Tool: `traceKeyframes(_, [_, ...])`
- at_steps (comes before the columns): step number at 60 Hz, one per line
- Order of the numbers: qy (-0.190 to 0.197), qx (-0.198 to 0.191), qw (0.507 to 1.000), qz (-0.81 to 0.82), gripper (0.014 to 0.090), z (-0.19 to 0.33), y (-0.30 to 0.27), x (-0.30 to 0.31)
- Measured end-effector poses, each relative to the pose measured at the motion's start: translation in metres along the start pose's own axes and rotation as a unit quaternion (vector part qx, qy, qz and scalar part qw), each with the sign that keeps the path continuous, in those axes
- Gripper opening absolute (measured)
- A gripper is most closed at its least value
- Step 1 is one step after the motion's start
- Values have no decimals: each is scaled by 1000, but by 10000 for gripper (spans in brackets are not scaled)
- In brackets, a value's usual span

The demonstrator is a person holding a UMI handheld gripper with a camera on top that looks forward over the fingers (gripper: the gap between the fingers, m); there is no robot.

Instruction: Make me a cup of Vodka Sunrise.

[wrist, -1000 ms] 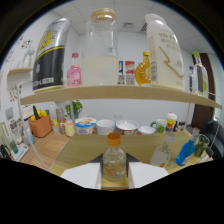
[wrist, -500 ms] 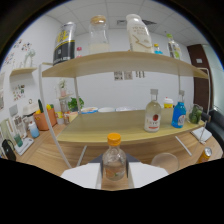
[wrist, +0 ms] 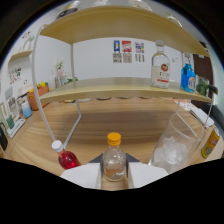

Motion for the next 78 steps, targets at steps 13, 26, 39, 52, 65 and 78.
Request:
traceKeyframes(13, [0,-30,1000,-5,360,11,7,0])
traceKeyframes(26, [-4,-32,999,-7,440,4,10,2])
traceKeyframes(39, [-28,-9,999,-18,813,-42,-17,-2])
traceKeyframes(52, [-67,48,997,8,856,-141,-83,-7])
traceKeyframes(65, [-42,30,999,5,865,-195,-70,46])
traceKeyframes(78, [3,46,998,32,857,-201,-127,133])
